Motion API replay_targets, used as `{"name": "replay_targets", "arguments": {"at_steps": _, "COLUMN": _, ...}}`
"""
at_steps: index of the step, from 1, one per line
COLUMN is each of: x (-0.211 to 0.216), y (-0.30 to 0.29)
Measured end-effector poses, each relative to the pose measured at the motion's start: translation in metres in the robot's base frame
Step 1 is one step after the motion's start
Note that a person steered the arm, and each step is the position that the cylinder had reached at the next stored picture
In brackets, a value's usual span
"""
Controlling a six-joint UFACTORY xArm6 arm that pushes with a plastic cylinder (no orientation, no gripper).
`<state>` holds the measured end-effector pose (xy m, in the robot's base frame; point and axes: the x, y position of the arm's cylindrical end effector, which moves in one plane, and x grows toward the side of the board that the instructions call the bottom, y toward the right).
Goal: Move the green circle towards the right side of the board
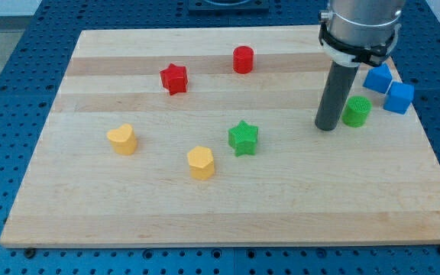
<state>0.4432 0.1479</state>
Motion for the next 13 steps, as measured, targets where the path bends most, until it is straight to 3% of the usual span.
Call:
{"name": "replay_targets", "arguments": {"at_steps": 3, "x": -0.037, "y": 0.0}}
{"name": "replay_targets", "arguments": {"at_steps": 8, "x": -0.019, "y": 0.011}}
{"name": "replay_targets", "arguments": {"at_steps": 13, "x": -0.019, "y": 0.062}}
